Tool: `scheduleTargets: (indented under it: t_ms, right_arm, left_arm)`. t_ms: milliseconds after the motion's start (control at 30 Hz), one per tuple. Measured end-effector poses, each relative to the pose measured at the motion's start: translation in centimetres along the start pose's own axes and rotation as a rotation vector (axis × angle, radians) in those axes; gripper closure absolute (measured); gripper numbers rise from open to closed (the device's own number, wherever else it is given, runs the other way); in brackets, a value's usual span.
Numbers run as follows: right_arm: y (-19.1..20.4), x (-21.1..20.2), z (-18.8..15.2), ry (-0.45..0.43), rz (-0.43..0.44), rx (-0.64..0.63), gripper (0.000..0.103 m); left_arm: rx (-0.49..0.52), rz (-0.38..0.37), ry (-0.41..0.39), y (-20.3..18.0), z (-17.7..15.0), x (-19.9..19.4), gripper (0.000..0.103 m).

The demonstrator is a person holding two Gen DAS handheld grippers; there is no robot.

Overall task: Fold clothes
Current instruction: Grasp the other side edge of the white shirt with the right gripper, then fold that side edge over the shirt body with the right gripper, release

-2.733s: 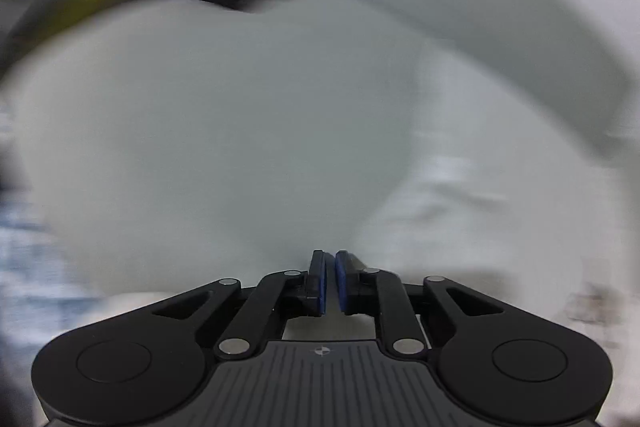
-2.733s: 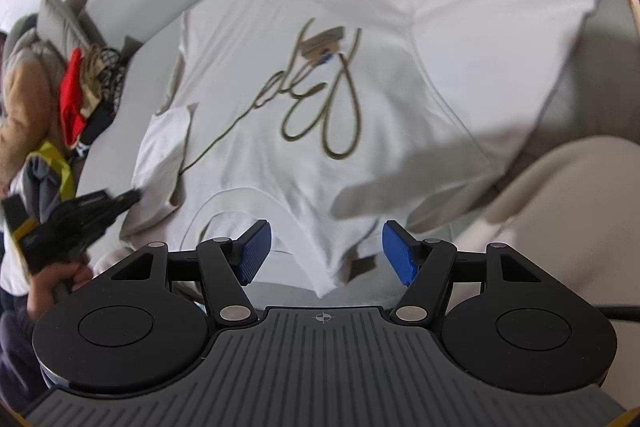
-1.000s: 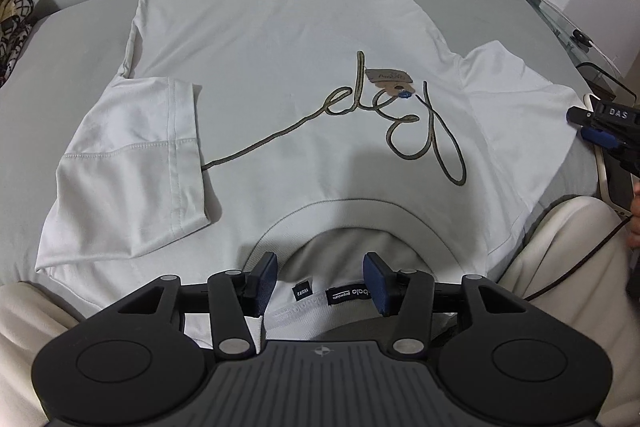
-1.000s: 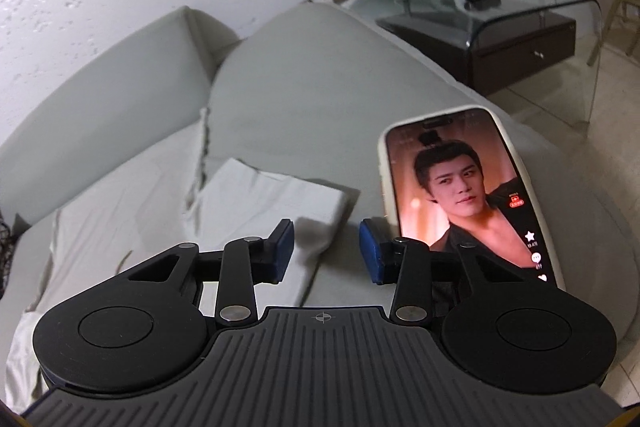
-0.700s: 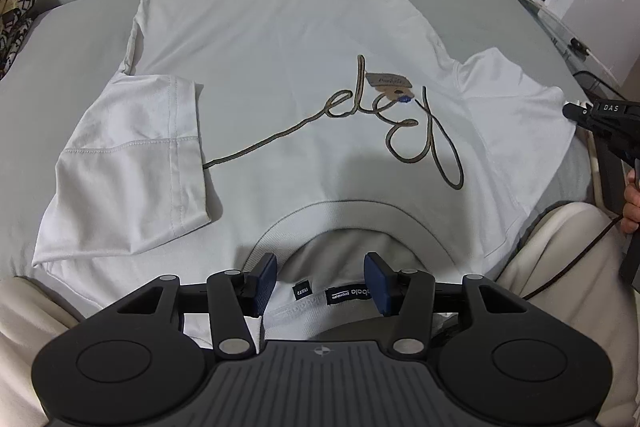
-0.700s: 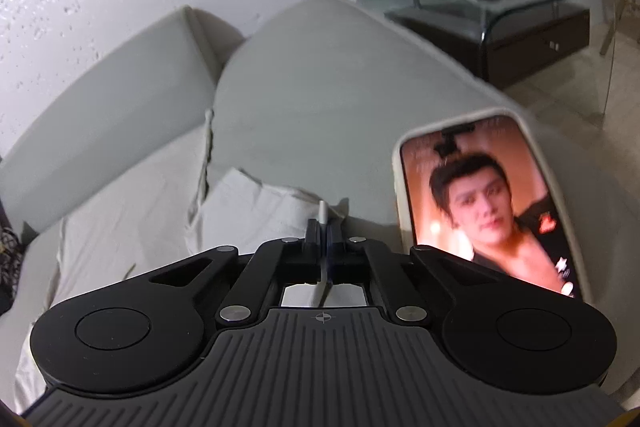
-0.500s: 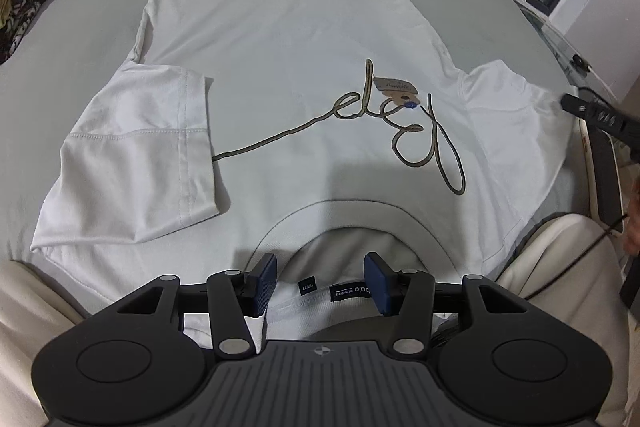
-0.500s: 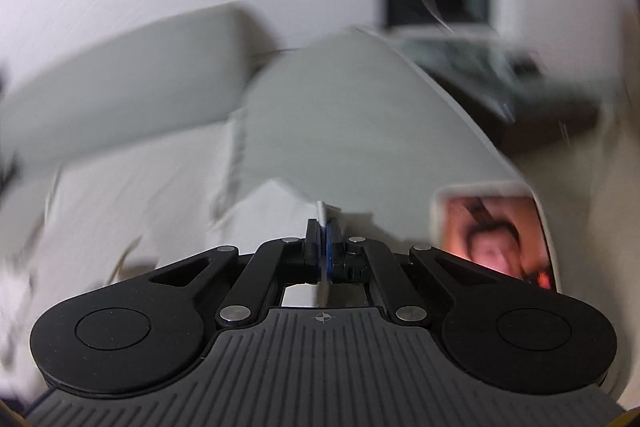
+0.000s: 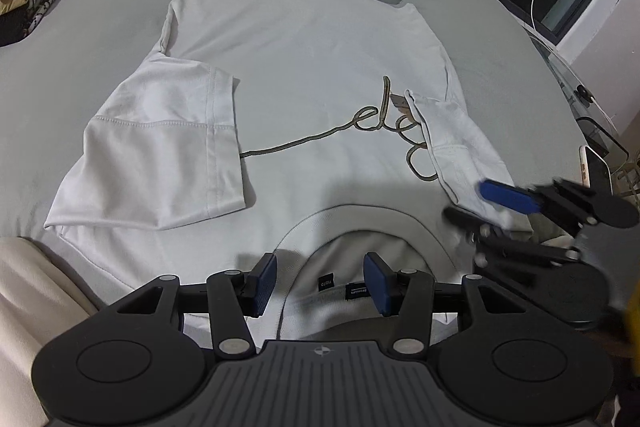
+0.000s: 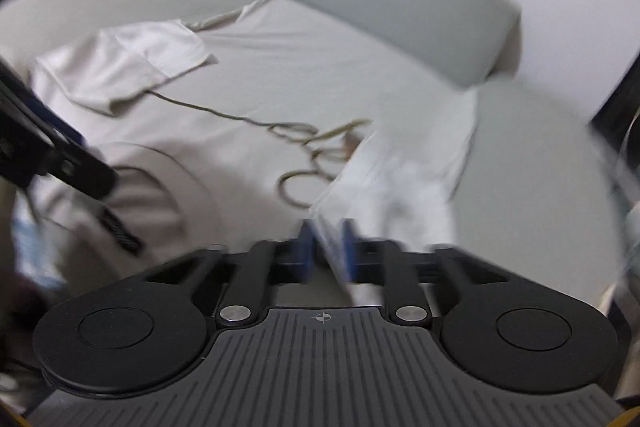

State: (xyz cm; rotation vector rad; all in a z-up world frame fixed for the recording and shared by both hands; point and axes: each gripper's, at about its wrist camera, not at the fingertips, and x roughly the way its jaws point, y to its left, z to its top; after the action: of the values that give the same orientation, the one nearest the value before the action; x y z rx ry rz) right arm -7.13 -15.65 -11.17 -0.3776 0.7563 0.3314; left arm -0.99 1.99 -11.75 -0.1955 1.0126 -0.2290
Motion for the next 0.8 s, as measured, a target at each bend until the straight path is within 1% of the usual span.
scheduleTargets:
  t_ms: [33, 67, 100, 133, 167, 233, 267, 333, 467, 533, 567, 700, 800]
  right_arm:
    - [-0.7, -0.6, -0.2, 0.001, 0.047, 0.062, 0.051]
    - [-1.5, -1.2, -0.4, -0.001, 0.082, 0.127, 0.051]
    - [-2.4, -1.7, -0.6, -0.004, 0.098, 0.190, 0.052]
    - [-3.4, -2.3, -0.8, -0.011, 0.105, 0.254, 0.055]
    - [-4.4, -2.5, -1.0, -0.012, 0.102, 0.320, 0.058]
    - [-6.5, -2.4, -1.2, 0.002, 0.075, 0.457, 0.061]
    - [-7.5, -1.9, -1.2, 0.020, 0.056, 0.520, 0.069]
    - [-9.3, -0.7, -1.1, 0.056, 0.022, 0.623, 0.075]
    - [-11.9, 2.8, 0.1, 0.077, -0.009, 0.745, 0.075]
    - [-12.5, 4.6, 0.6, 0.101, -0.017, 0.776, 0.075]
    - [-12.2, 5.2, 0.7, 0.113, -0.017, 0.768, 0.075]
    - [-9.1, 6.2, 0.9, 0.150, -0.003, 0.666, 0.076]
    - [-7.6, 4.8, 0.5, 0.183, 0.038, 0.620, 0.074]
  left_arm:
    - [-0.001, 0.001, 0.000, 0.0, 0.0, 0.0, 0.056]
    - [-0.002, 0.001, 0.000, 0.0, 0.0, 0.0, 0.056]
    - [-0.003, 0.000, 0.002, 0.0, 0.1, 0.1, 0.056]
    - [-0.004, -0.002, 0.005, 0.0, 0.1, 0.1, 0.056]
    - [-0.003, -0.003, 0.010, 0.0, 0.1, 0.2, 0.056]
    - [0.006, -0.002, 0.018, -0.2, 0.0, 0.4, 0.056]
    - [0.013, -0.001, 0.018, -0.3, 0.0, 0.4, 0.056]
    - [0.021, 0.002, 0.014, -0.4, -0.1, 0.3, 0.056]
    - [0.013, 0.015, 0.013, -0.2, 0.0, 0.2, 0.056]
    - [0.008, 0.020, 0.012, 0.0, -0.1, 0.1, 0.056]
    - [0.007, 0.021, 0.012, 0.1, -0.1, 0.0, 0.056]
    - [-0.012, 0.022, 0.015, 0.8, -0.2, 0.0, 0.056]
    - [-0.024, 0.016, 0.018, 1.0, -0.3, 0.1, 0.056]
